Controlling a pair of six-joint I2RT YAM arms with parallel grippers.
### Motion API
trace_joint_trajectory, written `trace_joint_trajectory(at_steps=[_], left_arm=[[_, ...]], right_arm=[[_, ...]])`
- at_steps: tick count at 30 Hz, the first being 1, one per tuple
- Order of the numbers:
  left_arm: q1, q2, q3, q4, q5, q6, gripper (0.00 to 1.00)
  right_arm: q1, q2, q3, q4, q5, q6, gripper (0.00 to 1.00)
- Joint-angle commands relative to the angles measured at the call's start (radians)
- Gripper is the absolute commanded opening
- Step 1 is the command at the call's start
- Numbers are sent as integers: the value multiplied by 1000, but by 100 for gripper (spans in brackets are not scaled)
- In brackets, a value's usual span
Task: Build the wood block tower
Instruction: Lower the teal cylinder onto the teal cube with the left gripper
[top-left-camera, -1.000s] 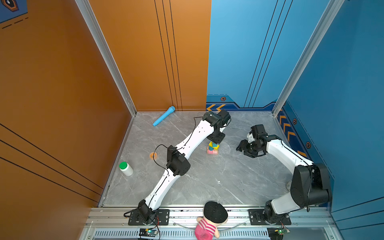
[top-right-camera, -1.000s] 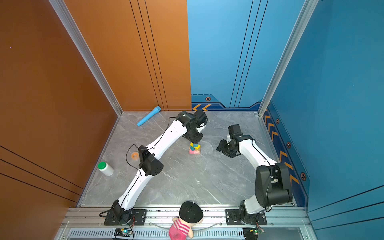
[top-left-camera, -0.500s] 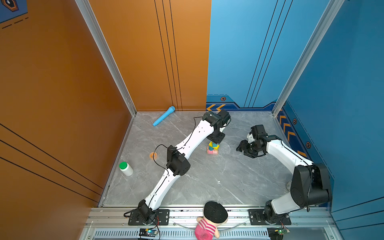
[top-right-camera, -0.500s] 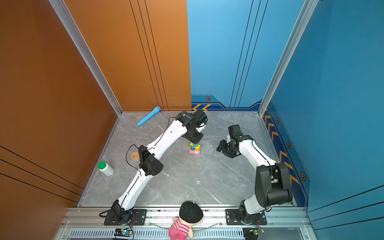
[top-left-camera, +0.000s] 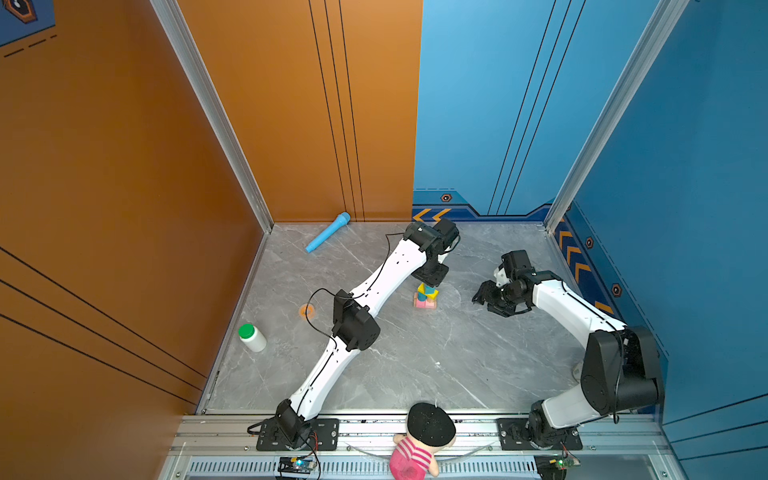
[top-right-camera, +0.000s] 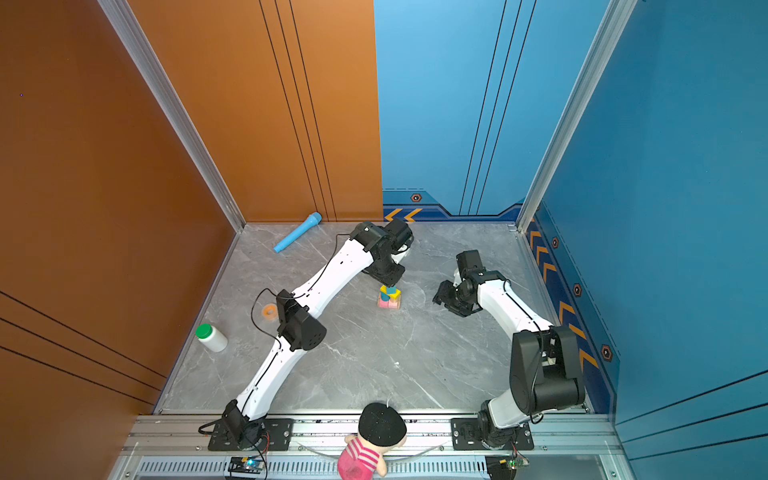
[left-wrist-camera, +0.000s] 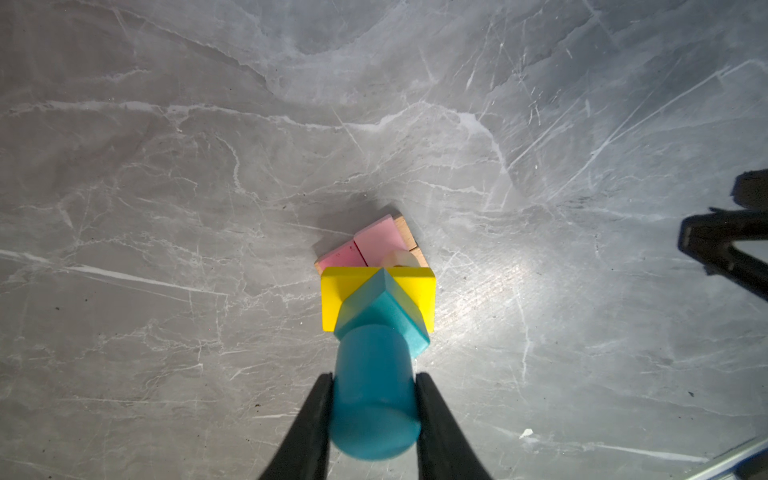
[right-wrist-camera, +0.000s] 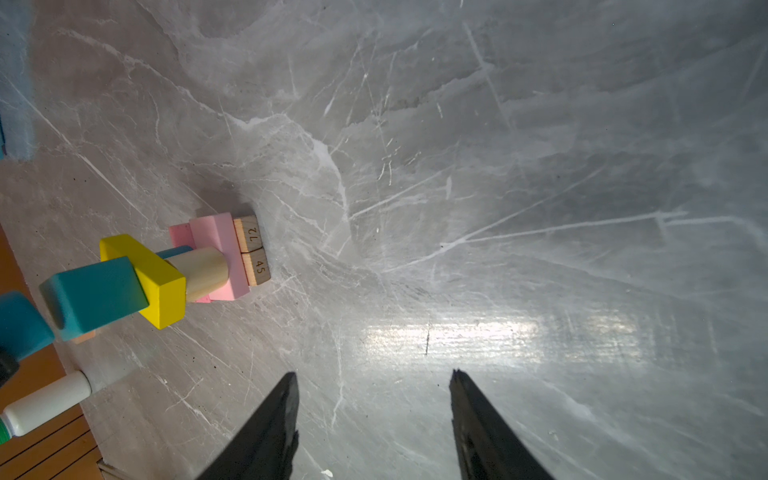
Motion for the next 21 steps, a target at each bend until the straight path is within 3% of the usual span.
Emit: trace_joint_trajectory(at_steps=[1, 21], left_arm=[[7, 28, 12, 6, 11, -14, 33], [7, 31, 11, 9, 23, -21, 37]], right_arm=[[-7, 17, -13, 4, -9, 9, 60], [-5, 29, -19, 12, -11, 9, 60]])
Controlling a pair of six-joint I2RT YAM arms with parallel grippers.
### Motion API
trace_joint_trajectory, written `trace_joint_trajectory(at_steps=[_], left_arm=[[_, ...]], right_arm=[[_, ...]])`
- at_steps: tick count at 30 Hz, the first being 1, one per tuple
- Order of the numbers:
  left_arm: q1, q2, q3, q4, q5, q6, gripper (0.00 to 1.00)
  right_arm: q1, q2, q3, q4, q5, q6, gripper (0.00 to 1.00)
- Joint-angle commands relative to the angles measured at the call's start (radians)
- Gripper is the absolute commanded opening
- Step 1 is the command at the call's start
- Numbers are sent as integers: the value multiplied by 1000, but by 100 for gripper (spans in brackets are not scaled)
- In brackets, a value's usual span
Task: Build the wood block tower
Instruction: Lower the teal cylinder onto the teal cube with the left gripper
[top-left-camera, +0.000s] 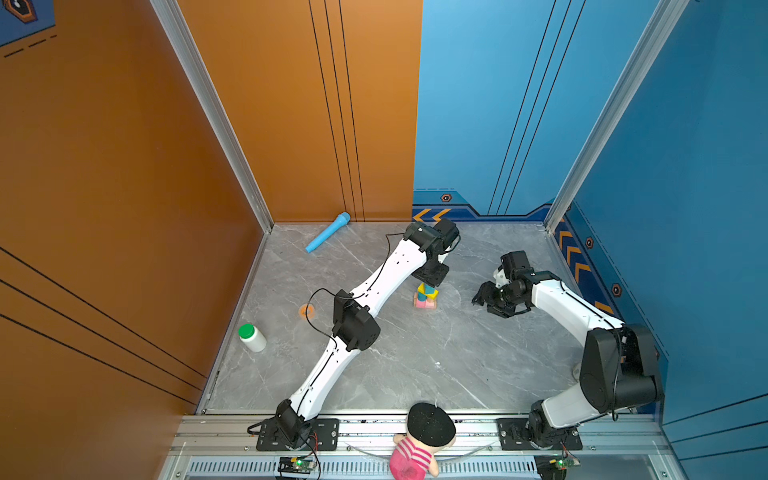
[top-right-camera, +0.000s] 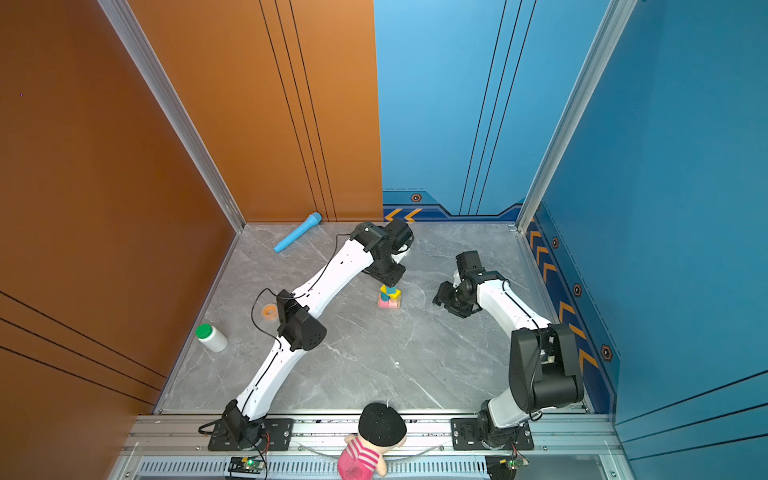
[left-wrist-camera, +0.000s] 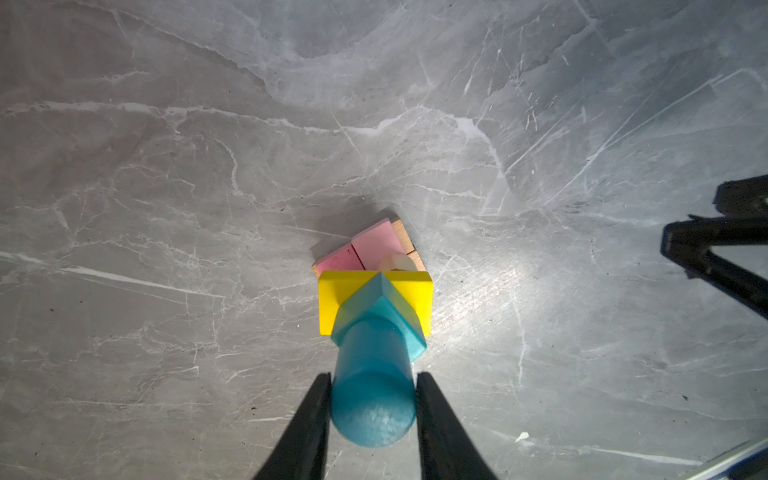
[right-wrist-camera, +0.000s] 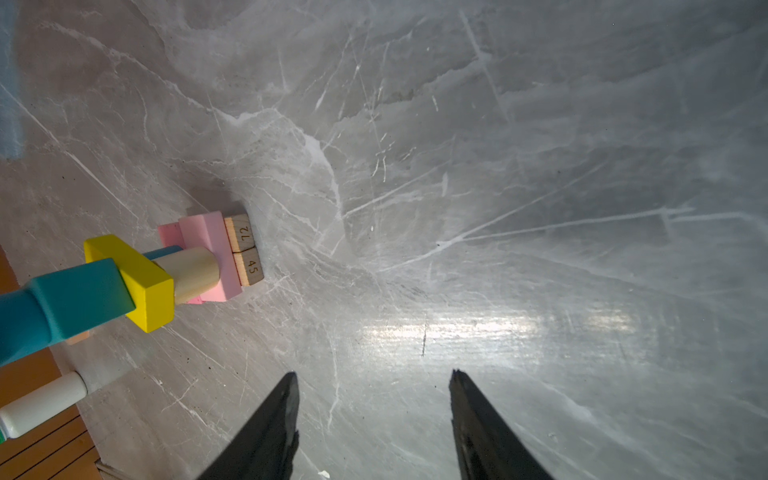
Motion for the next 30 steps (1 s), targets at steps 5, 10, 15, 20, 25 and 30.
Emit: trace_joint_trajectory(at_steps=[5, 10, 15, 20, 25, 30], left_arm=[[9, 31, 11, 2, 19, -12, 37], [7, 30, 15, 3, 22, -15, 37], [8, 28, 18, 3, 24, -19, 37], [9, 28, 18, 4, 24, -20, 38], [10, 23, 17, 5, 26, -24, 38], [9, 23, 19, 7, 28, -26, 39]], right_arm=[[-5, 16, -16, 11, -12, 9, 60], [-5, 17, -18, 13, -12, 10, 60], [-6, 21, -20, 15, -12, 9, 60], [-5, 22, -21, 17, -13, 10, 60], [-5, 23, -22, 19, -14, 10, 60], [-5, 22, -23, 19, -13, 11, 60]])
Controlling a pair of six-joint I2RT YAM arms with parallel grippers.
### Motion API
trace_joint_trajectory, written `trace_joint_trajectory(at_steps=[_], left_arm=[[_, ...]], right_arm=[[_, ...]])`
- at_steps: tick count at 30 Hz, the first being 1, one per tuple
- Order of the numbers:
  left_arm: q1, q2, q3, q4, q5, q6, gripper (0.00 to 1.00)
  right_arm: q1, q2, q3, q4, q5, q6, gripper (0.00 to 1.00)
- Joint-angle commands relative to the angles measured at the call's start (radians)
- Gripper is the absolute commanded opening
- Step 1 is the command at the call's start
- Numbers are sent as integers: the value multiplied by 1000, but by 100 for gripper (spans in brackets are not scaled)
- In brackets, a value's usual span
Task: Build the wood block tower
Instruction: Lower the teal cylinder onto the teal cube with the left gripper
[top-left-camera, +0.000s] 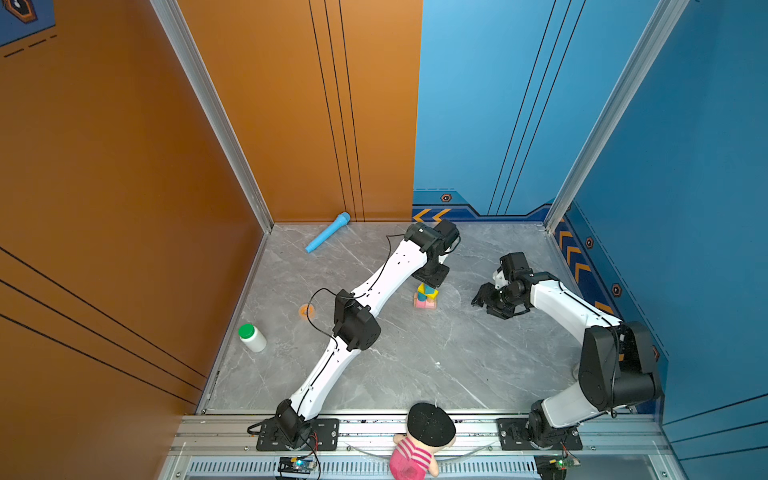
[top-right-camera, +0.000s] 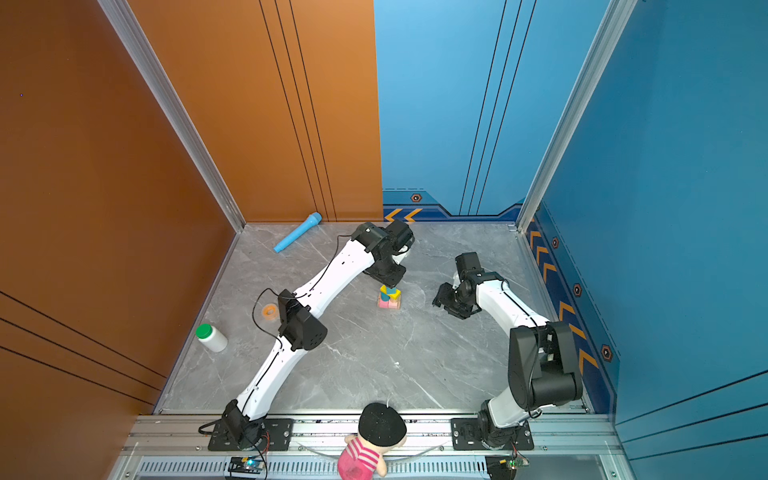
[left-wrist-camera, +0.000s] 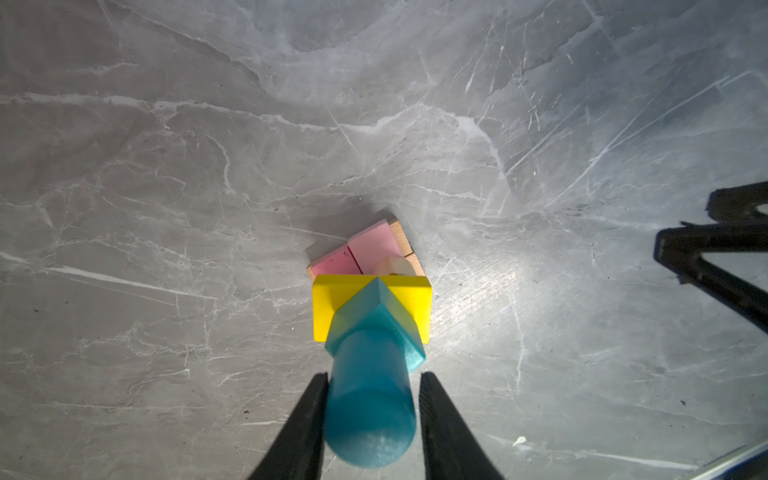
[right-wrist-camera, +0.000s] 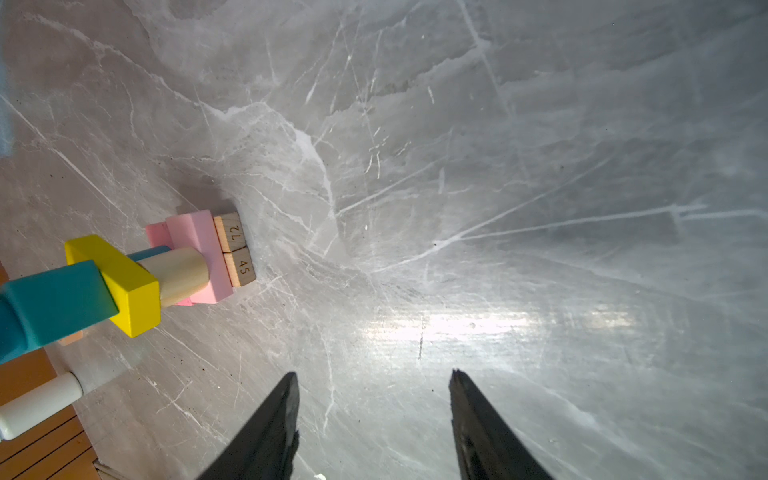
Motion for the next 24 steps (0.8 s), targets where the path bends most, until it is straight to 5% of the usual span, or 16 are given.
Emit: trace_joint_trajectory(at_steps=[1, 24], left_arm=[[10, 12, 19, 1, 21, -14, 39], [13, 14, 18, 1, 28, -46, 41]], right_arm=[[-5, 11, -12, 9, -11, 11, 60], [-6, 14, -25, 20, -14, 13, 59]])
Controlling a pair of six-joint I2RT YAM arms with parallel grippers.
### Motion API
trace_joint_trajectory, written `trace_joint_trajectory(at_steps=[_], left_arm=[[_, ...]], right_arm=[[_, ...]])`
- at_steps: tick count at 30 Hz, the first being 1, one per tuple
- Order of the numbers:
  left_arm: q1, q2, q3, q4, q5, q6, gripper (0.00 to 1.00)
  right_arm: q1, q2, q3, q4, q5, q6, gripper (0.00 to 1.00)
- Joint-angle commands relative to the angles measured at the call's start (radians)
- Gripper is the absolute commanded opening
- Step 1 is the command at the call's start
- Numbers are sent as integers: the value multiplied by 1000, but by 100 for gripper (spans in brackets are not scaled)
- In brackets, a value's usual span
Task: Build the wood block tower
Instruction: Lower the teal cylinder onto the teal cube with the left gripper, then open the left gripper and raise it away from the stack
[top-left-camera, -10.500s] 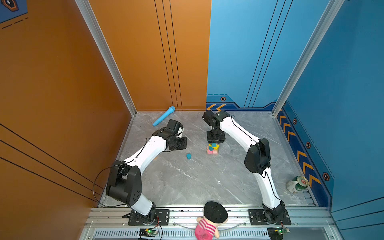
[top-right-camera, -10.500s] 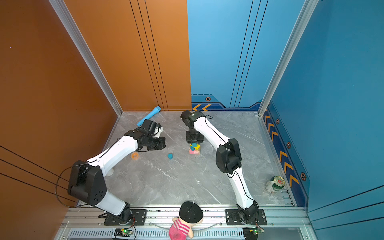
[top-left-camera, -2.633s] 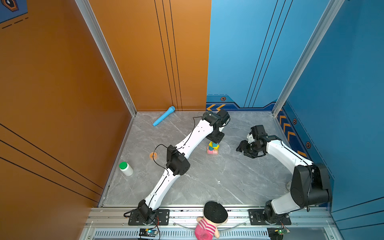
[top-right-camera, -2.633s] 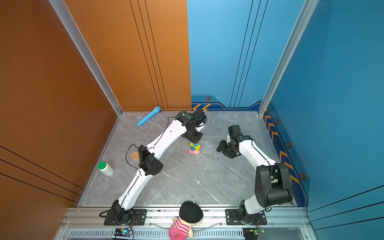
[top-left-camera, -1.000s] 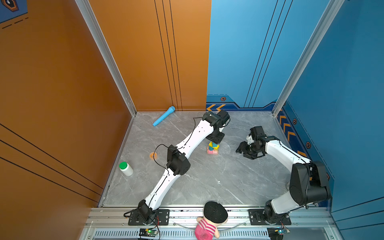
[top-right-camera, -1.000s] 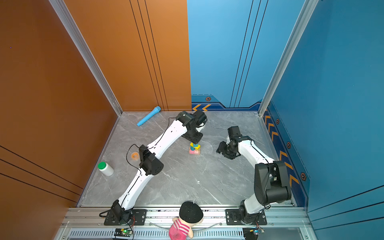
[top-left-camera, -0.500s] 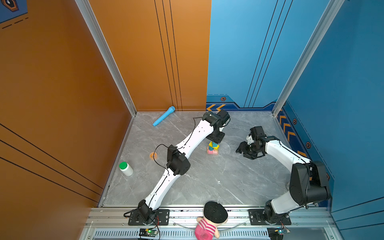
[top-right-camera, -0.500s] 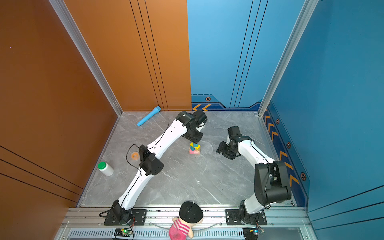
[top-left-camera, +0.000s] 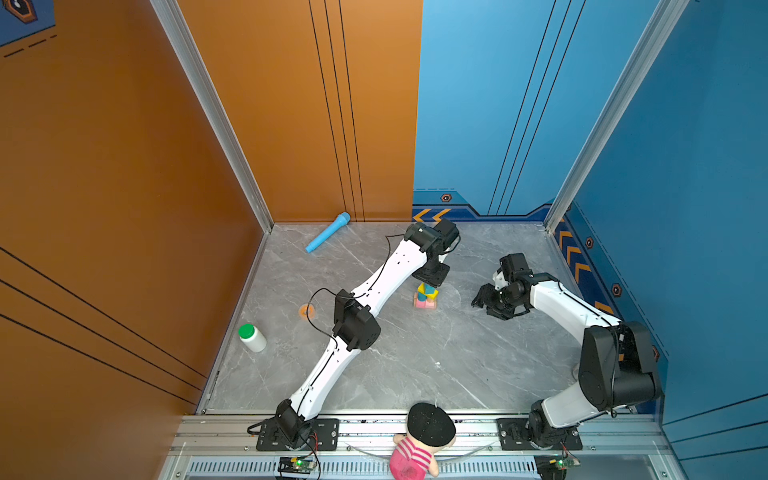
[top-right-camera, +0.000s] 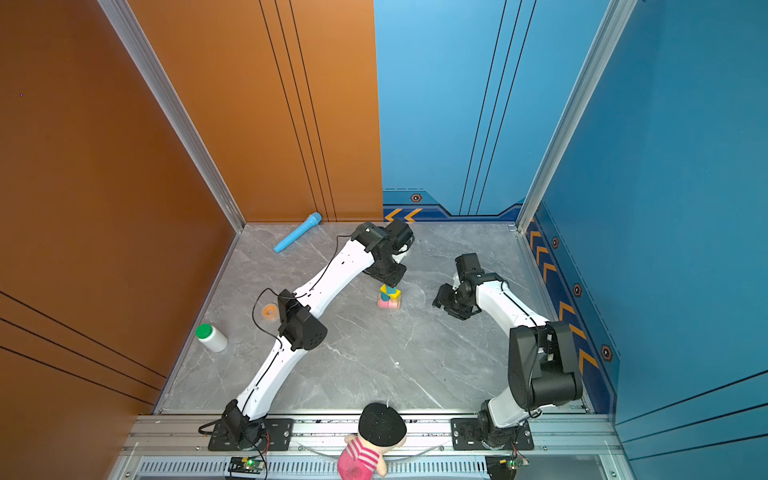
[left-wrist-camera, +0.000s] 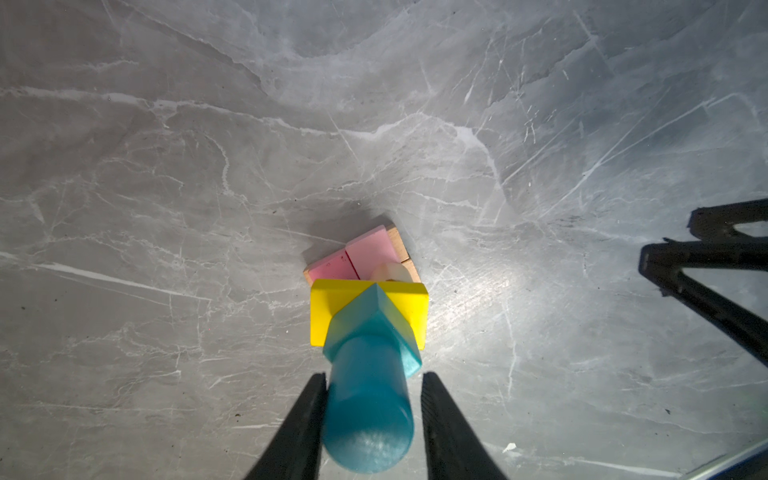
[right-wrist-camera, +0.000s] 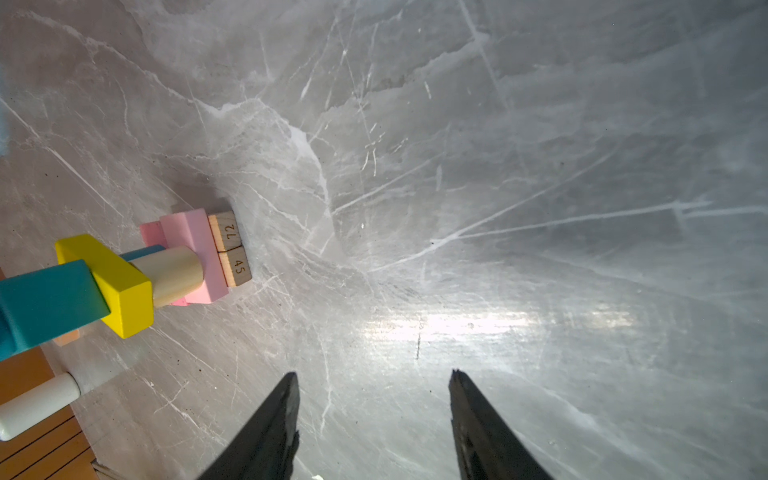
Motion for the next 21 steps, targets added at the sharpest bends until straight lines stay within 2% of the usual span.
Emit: trace_joint_trajectory(at_steps=[1, 14, 18, 21], left_arm=[[11, 13, 17, -7, 22, -17, 41], [14, 12, 16, -4, 30, -29, 42], [16, 10, 14, -4, 28, -28, 47], [20, 4, 17, -4, 31, -26, 56]], right_arm=[[-5, 13, -13, 13, -15, 12, 59], [-5, 17, -18, 19, -18, 13, 59], [-6, 15, -18, 19, -18, 14, 59], [-7, 10, -12, 15, -20, 14, 60]])
